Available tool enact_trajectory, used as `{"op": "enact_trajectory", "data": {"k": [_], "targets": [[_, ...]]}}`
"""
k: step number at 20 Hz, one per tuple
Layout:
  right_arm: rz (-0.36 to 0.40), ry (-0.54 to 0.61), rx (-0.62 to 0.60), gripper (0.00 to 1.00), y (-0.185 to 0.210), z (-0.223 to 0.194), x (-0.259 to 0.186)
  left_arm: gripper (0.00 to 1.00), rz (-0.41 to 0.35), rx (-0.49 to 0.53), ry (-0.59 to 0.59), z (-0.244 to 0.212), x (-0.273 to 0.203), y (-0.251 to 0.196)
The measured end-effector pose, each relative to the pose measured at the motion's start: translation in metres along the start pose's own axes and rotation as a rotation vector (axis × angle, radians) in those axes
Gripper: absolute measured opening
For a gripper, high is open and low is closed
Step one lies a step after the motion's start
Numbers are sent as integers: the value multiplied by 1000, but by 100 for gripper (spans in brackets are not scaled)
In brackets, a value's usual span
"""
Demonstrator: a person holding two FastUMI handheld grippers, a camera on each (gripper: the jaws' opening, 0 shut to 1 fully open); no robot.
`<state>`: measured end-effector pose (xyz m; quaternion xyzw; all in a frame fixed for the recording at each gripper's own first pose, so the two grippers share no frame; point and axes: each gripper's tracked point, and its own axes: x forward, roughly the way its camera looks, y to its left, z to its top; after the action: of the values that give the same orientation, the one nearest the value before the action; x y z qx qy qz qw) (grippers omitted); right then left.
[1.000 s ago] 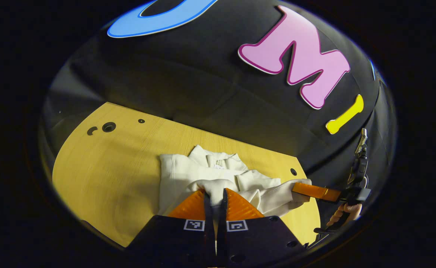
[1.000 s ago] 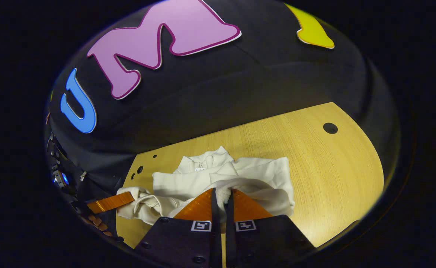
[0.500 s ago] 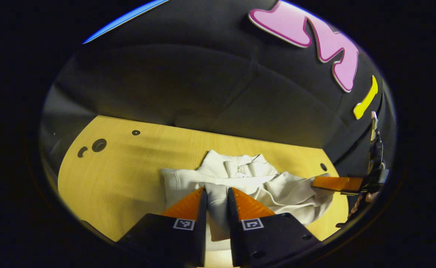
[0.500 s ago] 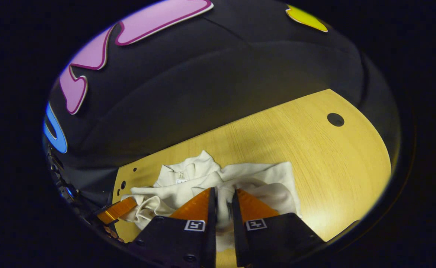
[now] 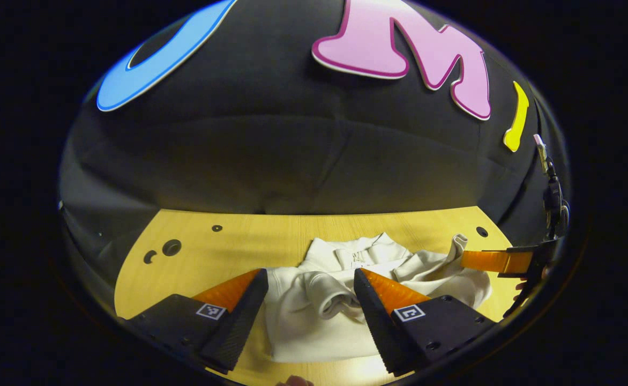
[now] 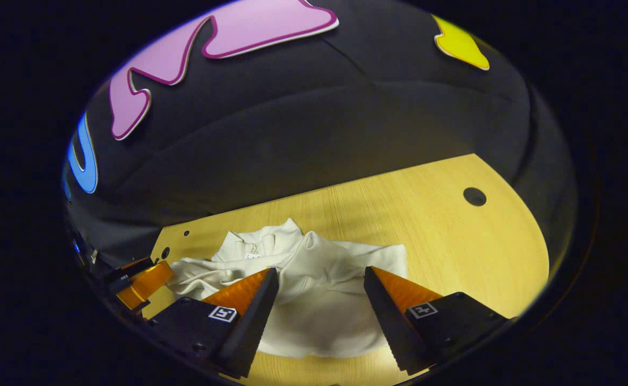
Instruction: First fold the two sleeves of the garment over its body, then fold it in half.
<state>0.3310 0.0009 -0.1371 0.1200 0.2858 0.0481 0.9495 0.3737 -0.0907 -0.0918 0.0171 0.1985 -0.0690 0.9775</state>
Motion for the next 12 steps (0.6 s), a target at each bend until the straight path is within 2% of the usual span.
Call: {"op": "enact_trajectory", "data": {"k": [8,12], "targets": [[-4,-109,-106,98,-1,20,-59,98,22,-1,-133,29,-86,-5],[-8,-180,-141,98,5,26,-109,98,18,-18,-191,28,-143,-8]]}}
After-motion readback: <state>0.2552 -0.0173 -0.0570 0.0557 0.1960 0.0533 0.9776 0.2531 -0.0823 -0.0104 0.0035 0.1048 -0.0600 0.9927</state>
